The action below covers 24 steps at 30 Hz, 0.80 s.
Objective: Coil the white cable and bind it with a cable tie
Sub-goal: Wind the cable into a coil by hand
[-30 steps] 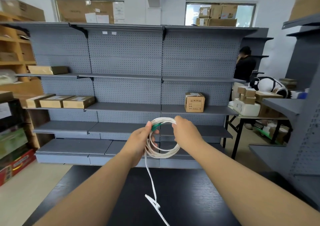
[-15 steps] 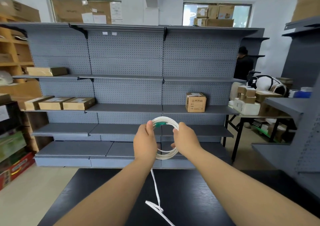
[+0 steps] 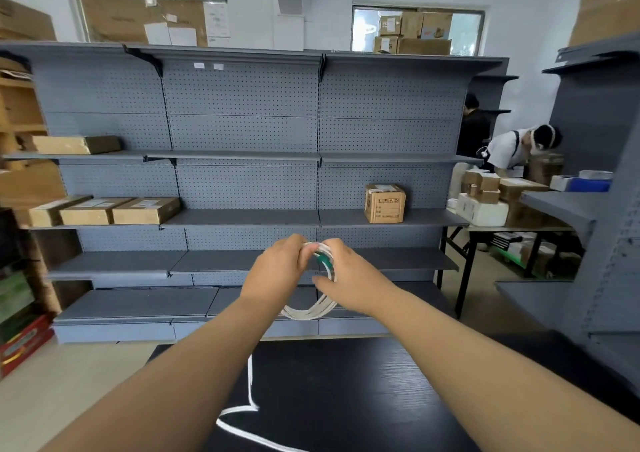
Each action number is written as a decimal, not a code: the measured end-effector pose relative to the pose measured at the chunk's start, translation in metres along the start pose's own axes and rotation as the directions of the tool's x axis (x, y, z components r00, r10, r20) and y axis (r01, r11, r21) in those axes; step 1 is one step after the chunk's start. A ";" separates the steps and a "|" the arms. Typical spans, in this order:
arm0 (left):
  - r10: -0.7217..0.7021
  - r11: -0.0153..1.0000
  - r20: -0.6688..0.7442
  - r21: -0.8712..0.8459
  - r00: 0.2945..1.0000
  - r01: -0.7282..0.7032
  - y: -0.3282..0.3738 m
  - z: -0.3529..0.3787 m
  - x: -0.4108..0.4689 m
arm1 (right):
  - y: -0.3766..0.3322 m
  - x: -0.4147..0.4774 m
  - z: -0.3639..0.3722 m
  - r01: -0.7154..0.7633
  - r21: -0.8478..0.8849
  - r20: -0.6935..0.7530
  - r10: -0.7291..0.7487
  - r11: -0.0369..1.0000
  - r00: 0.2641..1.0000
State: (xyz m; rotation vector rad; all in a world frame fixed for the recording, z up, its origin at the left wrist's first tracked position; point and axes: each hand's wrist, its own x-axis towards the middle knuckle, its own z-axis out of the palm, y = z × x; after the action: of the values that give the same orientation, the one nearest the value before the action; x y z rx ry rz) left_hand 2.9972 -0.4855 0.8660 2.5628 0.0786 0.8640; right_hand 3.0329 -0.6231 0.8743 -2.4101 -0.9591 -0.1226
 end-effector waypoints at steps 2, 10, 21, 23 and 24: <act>0.039 0.999 0.027 0.028 0.999 -0.040 -0.003 -0.002 0.001 | -0.003 0.003 0.004 -0.018 -0.051 -0.036 0.017 0.999 0.999; 0.023 0.998 -0.036 -0.055 0.999 -0.025 -0.008 -0.004 -0.001 | -0.010 0.007 0.011 -0.111 -0.170 -0.148 0.086 0.979 0.985; 0.036 0.984 -0.021 -0.172 0.999 -0.039 -0.003 -0.001 -0.006 | -0.008 0.003 0.000 -0.113 -0.179 -0.065 0.103 0.977 0.993; -0.065 0.964 -0.026 -0.259 0.998 0.056 -0.001 0.001 -0.008 | -0.008 0.002 -0.001 -0.125 -0.167 -0.073 0.114 0.978 0.991; -0.128 0.936 -0.024 -0.333 0.991 0.113 0.000 0.002 -0.009 | -0.006 0.001 -0.001 -0.138 -0.149 -0.085 0.126 0.979 0.988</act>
State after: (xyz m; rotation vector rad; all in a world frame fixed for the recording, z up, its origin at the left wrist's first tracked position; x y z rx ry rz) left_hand 2.9911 -0.4875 0.8594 2.2008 0.0947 0.8128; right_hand 3.0298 -0.6191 0.8786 -2.5833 -0.7784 -0.2452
